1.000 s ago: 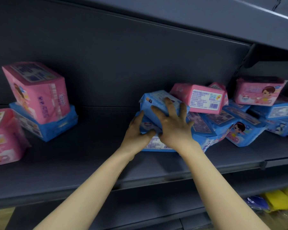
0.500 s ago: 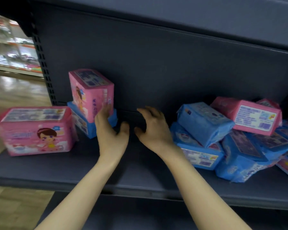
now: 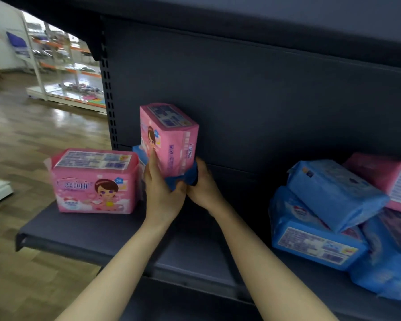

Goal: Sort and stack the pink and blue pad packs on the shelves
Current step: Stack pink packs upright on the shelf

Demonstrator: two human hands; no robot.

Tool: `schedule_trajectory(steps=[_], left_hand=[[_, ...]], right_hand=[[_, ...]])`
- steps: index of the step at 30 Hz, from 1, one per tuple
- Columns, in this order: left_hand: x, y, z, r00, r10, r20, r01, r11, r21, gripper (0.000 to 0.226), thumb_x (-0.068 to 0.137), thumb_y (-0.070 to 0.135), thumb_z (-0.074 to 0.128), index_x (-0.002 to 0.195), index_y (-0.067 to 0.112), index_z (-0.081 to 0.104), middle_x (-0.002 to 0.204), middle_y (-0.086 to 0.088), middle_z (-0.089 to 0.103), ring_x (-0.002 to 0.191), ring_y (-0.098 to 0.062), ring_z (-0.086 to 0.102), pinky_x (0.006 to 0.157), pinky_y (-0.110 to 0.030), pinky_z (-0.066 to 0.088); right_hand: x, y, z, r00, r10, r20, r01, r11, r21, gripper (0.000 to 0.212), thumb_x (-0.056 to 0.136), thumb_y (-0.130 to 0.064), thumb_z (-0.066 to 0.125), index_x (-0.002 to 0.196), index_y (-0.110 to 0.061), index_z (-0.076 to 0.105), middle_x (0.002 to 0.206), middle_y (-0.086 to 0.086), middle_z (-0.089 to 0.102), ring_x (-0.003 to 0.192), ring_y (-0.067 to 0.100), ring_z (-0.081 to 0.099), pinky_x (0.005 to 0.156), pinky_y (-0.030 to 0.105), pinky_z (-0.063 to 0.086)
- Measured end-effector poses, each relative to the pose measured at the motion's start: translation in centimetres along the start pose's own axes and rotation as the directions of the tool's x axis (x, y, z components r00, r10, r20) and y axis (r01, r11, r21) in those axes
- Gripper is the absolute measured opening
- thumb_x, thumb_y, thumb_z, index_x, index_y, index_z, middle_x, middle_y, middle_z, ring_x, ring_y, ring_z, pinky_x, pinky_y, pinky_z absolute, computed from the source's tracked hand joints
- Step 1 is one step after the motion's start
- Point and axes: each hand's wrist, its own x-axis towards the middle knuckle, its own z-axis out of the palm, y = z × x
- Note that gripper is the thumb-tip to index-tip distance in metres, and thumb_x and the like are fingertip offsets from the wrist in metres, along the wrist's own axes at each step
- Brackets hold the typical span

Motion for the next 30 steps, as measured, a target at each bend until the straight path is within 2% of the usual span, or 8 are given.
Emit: schedule_trajectory(steps=[4,6,11,16,20,25,28,30], left_hand=[[0.7,-1.2,-0.4,0.998,-0.042,0.042,0.046,0.994,-0.094,0.091,0.068,0.02,0.058,0.148,0.023,0.014,0.143,-0.008,0.035,0.133,-0.021,0.034,0.108,-0.041,0.035],[0.9,-1.6,-0.6,0.997,-0.063,0.051,0.069,0.991,-0.119,0.093,0.064,0.033,0.058,0.146,0.029,0.015,0.141,-0.008,0.037,0.131,-0.022,0.037,0.105,-0.047,0.039],[1.0,-2.2,-0.8,0.994,-0.065,0.086,0.075,0.99,-0.118,0.096,0.061,0.039,0.058,0.146,0.033,0.013,0.14,-0.005,0.038,0.13,-0.02,0.039,0.103,-0.048,0.041],[0.4,-1.8,0.4,0.988,-0.018,0.155,0.043,0.986,-0.16,0.094,0.063,0.031,0.055,0.147,0.028,0.013,0.141,-0.005,0.037,0.132,-0.021,0.037,0.105,-0.05,0.037],[0.4,-1.6,0.9,0.984,-0.046,0.172,0.075,0.983,-0.169,0.096,0.066,0.019,0.056,0.148,0.025,0.007,0.143,-0.01,0.032,0.132,-0.023,0.034,0.106,-0.05,0.036],[1.5,-2.1,0.5,0.981,-0.093,0.169,0.125,0.973,-0.192,0.1,0.06,0.039,0.061,0.146,0.027,0.011,0.137,-0.011,0.038,0.127,-0.029,0.04,0.1,-0.054,0.041],[2.6,-2.0,0.2,0.976,-0.143,0.164,0.171,0.969,-0.176,0.107,0.051,0.042,0.068,0.143,0.024,0.017,0.132,-0.012,0.039,0.125,-0.03,0.041,0.099,-0.053,0.043],[3.1,-1.3,0.1,0.973,-0.159,0.167,0.183,0.972,-0.144,0.119,0.041,0.046,0.067,0.145,0.026,0.012,0.139,-0.013,0.029,0.131,-0.029,0.031,0.107,-0.046,0.034]], right_hand=[[0.3,0.3,0.1,0.999,-0.004,0.048,-0.003,0.99,0.144,0.046,0.08,0.001,0.066,0.11,-0.029,0.048,0.097,-0.021,0.051,0.096,0.002,0.054,0.078,0.012,0.045],[0.5,0.4,0.2,0.999,0.004,0.048,-0.012,0.985,0.172,0.044,0.078,0.001,0.067,0.101,-0.031,0.048,0.098,-0.015,0.055,0.096,0.006,0.055,0.079,0.015,0.047],[0.0,0.6,0.8,0.999,0.04,0.011,-0.041,0.988,0.146,0.068,0.073,-0.009,0.076,0.132,-0.016,0.041,0.127,0.005,0.053,0.118,0.02,0.052,0.099,0.039,0.045],[-0.9,0.8,-0.8,0.997,0.069,-0.036,-0.069,0.998,0.004,0.064,0.079,-0.015,0.07,0.134,-0.02,0.039,0.126,0.004,0.042,0.124,0.02,0.036,0.1,0.029,0.036],[-1.0,0.7,-1.7,0.988,0.157,-0.005,-0.157,0.986,0.054,0.071,0.078,-0.016,0.072,0.138,-0.022,0.035,0.133,0.007,0.036,0.127,0.019,0.037,0.099,0.026,0.035],[-1.3,0.4,-0.8,0.986,0.16,-0.053,-0.15,0.976,0.158,0.068,0.075,-0.009,0.075,0.133,-0.015,0.039,0.119,-0.005,0.047,0.116,0.012,0.048,0.091,0.023,0.042],[-1.7,0.2,0.2,0.977,0.208,-0.044,-0.206,0.978,0.042,0.059,0.08,-0.014,0.071,0.13,-0.014,0.04,0.124,0.001,0.051,0.116,0.018,0.051,0.084,0.022,0.042],[-2.3,-0.3,0.4,0.97,0.23,-0.077,-0.242,0.94,-0.241,0.044,0.084,-0.021,0.062,0.124,-0.011,0.046,0.123,0.008,0.054,0.112,0.025,0.054,0.078,0.026,0.044]])
